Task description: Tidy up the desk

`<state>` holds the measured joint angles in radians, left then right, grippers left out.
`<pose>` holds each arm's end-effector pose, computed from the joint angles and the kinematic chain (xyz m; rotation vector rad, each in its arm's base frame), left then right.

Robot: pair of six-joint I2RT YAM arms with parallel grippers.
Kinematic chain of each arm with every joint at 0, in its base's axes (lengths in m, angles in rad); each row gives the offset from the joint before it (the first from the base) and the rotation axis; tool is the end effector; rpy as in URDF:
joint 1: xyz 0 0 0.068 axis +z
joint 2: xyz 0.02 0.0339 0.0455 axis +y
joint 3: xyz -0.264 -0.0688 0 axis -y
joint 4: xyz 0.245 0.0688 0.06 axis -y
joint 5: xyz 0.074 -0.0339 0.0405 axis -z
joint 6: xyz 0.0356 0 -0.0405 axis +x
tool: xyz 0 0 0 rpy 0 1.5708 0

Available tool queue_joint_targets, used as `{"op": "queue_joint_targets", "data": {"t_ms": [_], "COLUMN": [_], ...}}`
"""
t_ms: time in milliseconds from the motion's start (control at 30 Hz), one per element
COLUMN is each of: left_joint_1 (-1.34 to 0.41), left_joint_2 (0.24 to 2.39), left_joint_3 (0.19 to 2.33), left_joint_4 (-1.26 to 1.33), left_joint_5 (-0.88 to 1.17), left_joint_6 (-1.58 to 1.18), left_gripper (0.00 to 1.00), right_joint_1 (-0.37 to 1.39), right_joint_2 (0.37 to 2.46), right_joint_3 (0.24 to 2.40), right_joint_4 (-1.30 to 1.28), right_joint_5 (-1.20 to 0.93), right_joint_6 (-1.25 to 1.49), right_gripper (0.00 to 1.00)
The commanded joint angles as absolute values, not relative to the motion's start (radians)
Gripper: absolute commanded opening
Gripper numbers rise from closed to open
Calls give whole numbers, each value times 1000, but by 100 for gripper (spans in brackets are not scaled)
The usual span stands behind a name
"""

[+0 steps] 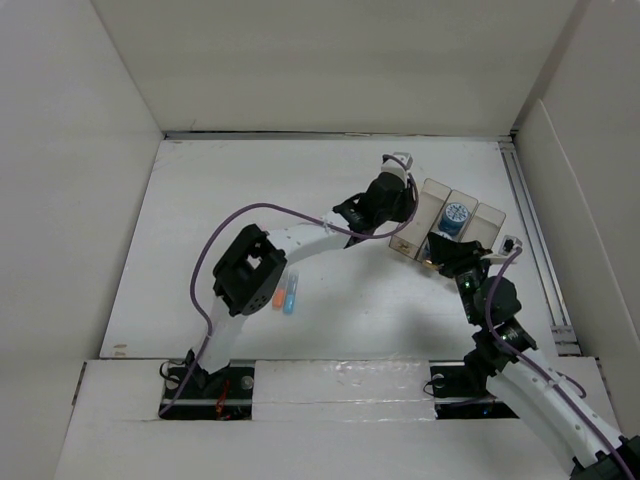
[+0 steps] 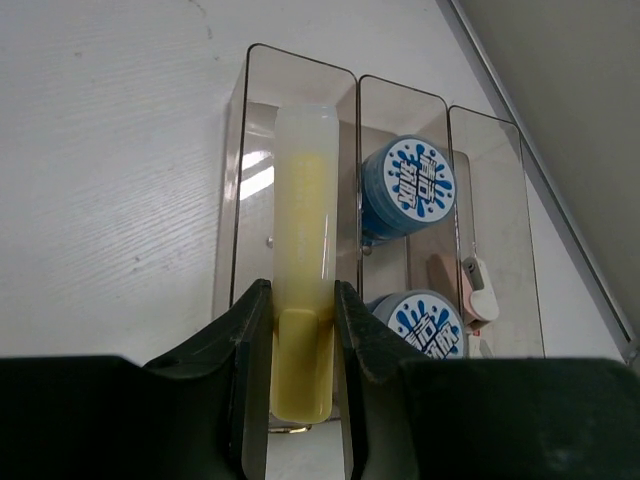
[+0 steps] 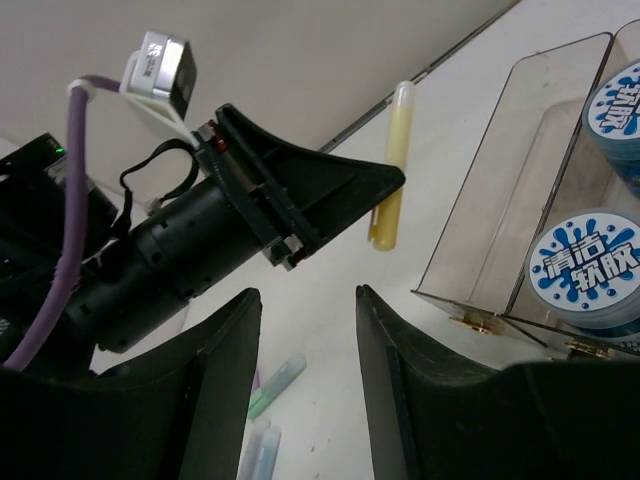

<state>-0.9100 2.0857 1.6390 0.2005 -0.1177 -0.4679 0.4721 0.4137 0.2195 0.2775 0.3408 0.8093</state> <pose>0.3120 -0.3945 0.2649 0.3316 1.8739 -0.8560 0.1278 0.0519 0.2402 0.5338 1.4467 0.7758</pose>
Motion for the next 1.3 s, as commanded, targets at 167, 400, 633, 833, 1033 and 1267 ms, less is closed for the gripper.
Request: {"op": "queue_joint_targets", "data": {"t_ms": [167, 400, 633, 833, 1033, 1267], "left_joint_1": [-893, -893, -893, -893, -884, -864], "left_joint_2": [2195, 2229, 2108, 1939, 1982, 1922], "left_joint_3": [1827, 1845, 1705, 1566, 1606, 1526], "left_joint_4": [189, 176, 247, 314, 291, 276], "left_joint_5": [-6, 40, 31, -58, 35, -84], "left_joint_6": [-476, -463, -453, -414, -431, -454], "left_gripper": [0, 5, 24, 35, 30, 33], "right_joint_1": [465, 465, 465, 465, 465, 465], "right_joint_2": [413, 440, 482, 508, 499, 471], "right_joint_3": [242, 247, 255, 261, 264, 259], "right_joint_4": [299, 319, 342, 353, 341, 334], "right_joint_5": [351, 331, 295, 273, 275, 275], "right_joint_6": [810, 808, 795, 790, 790, 793], "right_gripper": [48, 48, 48, 49, 49, 45]}}
